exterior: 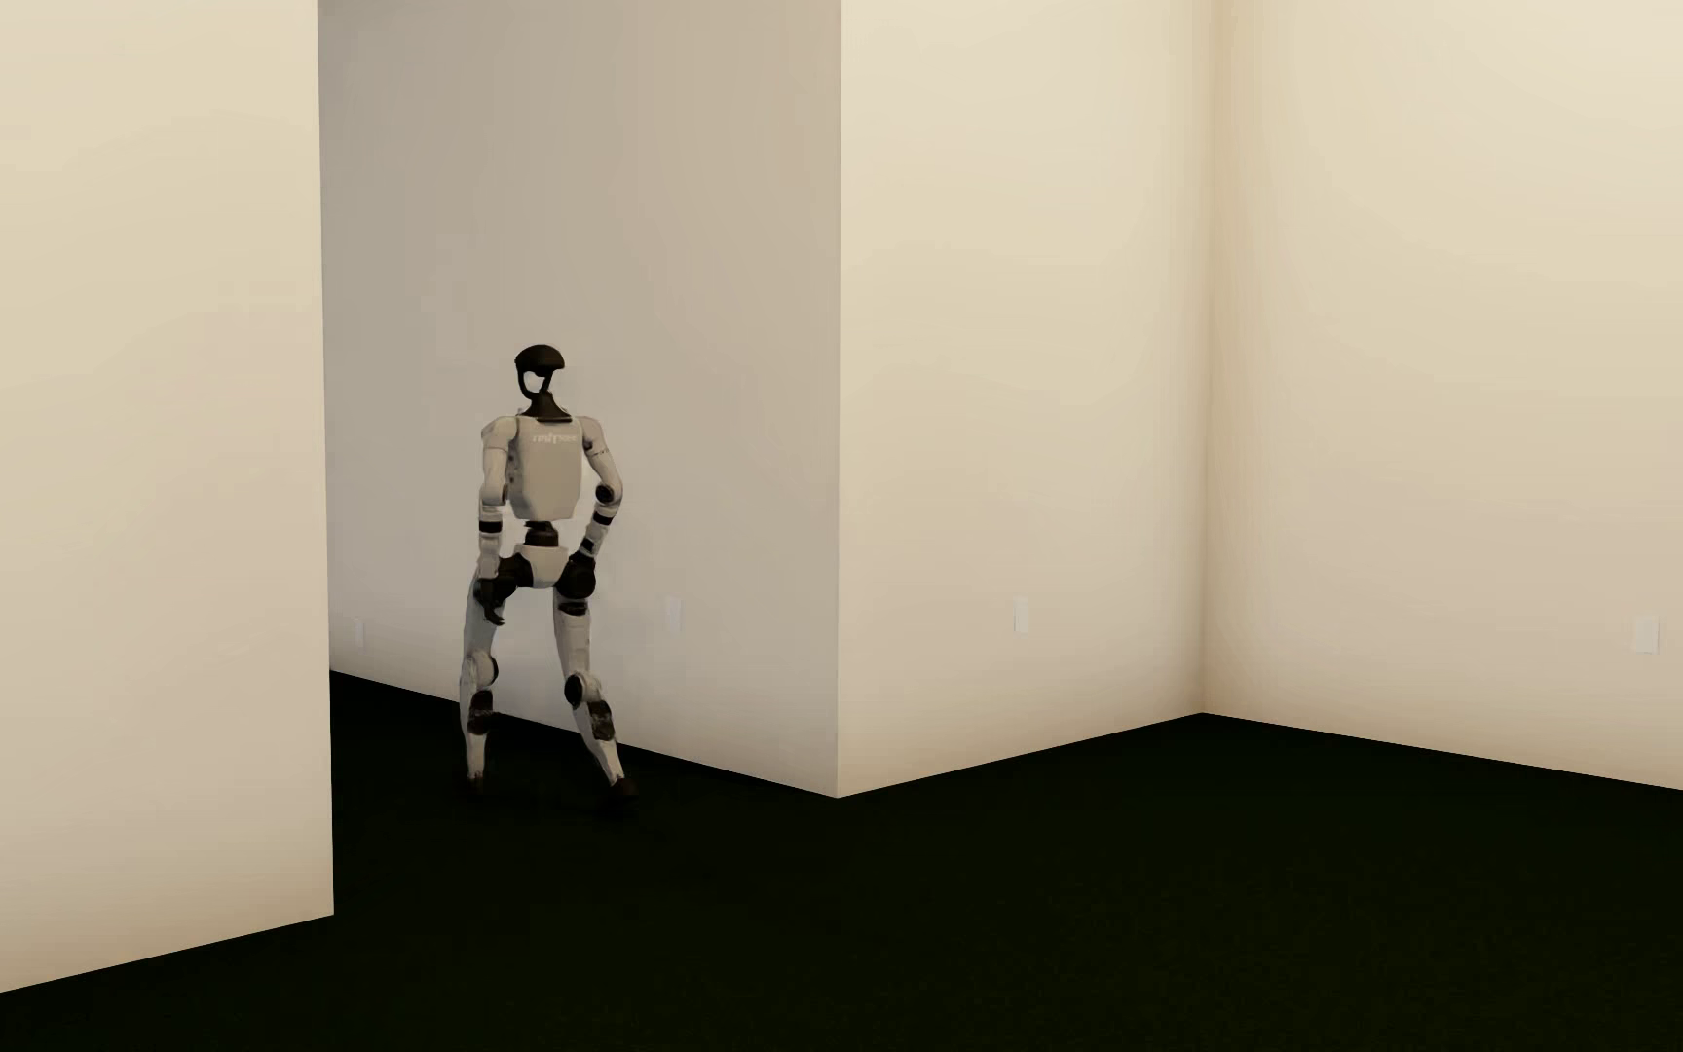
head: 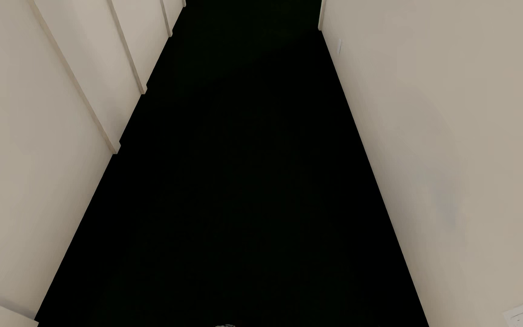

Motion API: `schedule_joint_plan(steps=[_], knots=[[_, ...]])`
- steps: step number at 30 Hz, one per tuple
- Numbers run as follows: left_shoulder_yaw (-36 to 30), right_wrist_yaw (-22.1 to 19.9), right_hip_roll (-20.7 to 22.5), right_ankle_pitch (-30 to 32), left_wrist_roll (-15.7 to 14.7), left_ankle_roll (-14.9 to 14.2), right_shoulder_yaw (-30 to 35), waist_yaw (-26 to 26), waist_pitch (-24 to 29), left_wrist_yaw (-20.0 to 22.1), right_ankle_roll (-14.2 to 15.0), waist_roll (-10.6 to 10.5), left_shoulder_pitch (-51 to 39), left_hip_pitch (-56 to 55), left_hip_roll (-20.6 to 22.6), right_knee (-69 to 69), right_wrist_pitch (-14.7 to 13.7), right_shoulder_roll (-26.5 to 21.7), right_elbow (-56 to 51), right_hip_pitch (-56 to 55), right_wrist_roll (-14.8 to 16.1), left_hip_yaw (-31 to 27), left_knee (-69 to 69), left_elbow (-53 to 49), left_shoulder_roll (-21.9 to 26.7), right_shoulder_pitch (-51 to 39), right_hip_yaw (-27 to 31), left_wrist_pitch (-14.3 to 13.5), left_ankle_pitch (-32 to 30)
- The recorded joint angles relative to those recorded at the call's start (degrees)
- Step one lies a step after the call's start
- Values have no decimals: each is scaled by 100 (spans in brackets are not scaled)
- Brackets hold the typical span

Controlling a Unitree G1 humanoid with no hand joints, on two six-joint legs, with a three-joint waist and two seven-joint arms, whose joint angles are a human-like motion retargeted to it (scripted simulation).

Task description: Avoid the corner

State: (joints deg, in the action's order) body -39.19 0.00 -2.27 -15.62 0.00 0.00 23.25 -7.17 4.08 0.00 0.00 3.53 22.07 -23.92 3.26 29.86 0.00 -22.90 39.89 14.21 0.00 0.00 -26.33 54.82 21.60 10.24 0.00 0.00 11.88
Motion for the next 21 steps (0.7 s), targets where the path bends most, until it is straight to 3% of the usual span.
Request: schedule_joint_plan(steps=[1,2,4,5,6,8,9,11,14,15,16,17,18,20,21], knots=[[43,0,-218,-42,0,0,-153,-246,-174,0,0,46,67,-255,-127,211,0,-15,-125,-31,0,0,-74,241,-67,-64,0,0,989],[84,0,-313,131,0,0,-348,-393,-150,0,0,44,134,-476,-187,317,0,33,-150,170,0,0,-45,382,-122,-62,0,0,695],[48,0,-743,1221,0,0,-563,-360,-272,0,0,298,228,-847,134,1208,0,170,-7,134,0,0,-626,567,-190,84,0,0,-2171],[-130,0,-887,2113,0,0,-534,-88,-231,0,0,426,202,-841,495,2181,0,261,247,-54,0,0,-1233,618,-179,244,0,0,-2667],[-42,0,-956,2598,0,0,-489,57,-157,0,0,506,57,-545,658,3289,0,335,484,-574,0,0,-1453,655,-178,324,0,0,-2571],[147,0,-883,1211,0,0,39,394,108,0,0,462,-338,541,983,5138,0,352,922,-1803,0,0,-1151,447,-188,302,0,0,-2102],[271,0,-740,596,0,0,192,722,79,0,0,339,-547,1153,1003,5304,0,355,1090,-2322,0,0,-849,345,-192,433,0,0,-1653],[597,0,-491,128,0,0,329,1501,175,0,0,59,-786,2344,794,4411,0,278,1137,-3057,0,0,-246,-588,-12,768,0,0,-862],[1142,0,-496,144,0,0,378,2169,56,0,0,-106,-1463,3480,499,1029,0,206,1191,-3583,0,0,227,-1412,116,1175,0,0,299],[1362,0,-529,1216,0,0,341,2300,-68,0,0,-72,-1709,3626,510,96,0,241,1311,-3637,0,0,246,-1586,146,1243,0,0,582],[1542,0,-714,2556,0,0,355,2391,-172,0,0,-46,-1874,3846,419,-2075,0,243,1310,-3819,0,0,221,-1745,181,1339,0,0,847],[1563,0,-789,1937,0,0,422,2458,-117,0,0,-24,-2040,4123,308,-2462,0,290,1525,-3971,0,0,163,-1829,236,1321,0,0,912],[1574,0,-818,111,0,0,438,2543,-71,0,0,-1,-2066,4383,187,94,0,311,1626,-4257,0,0,12,-1818,250,1353,0,0,779],[1634,0,-567,-604,0,0,483,2608,-223,0,0,-87,-1818,4367,-33,1245,0,331,1933,-4502,0,0,-1066,-1739,116,1381,0,0,-339],[1530,0,-196,-852,0,0,678,2472,-120,0,0,-342,-1634,4173,-372,1580,0,315,2211,-4103,0,0,-2124,-1383,-37,1316,0,0,-1345]])
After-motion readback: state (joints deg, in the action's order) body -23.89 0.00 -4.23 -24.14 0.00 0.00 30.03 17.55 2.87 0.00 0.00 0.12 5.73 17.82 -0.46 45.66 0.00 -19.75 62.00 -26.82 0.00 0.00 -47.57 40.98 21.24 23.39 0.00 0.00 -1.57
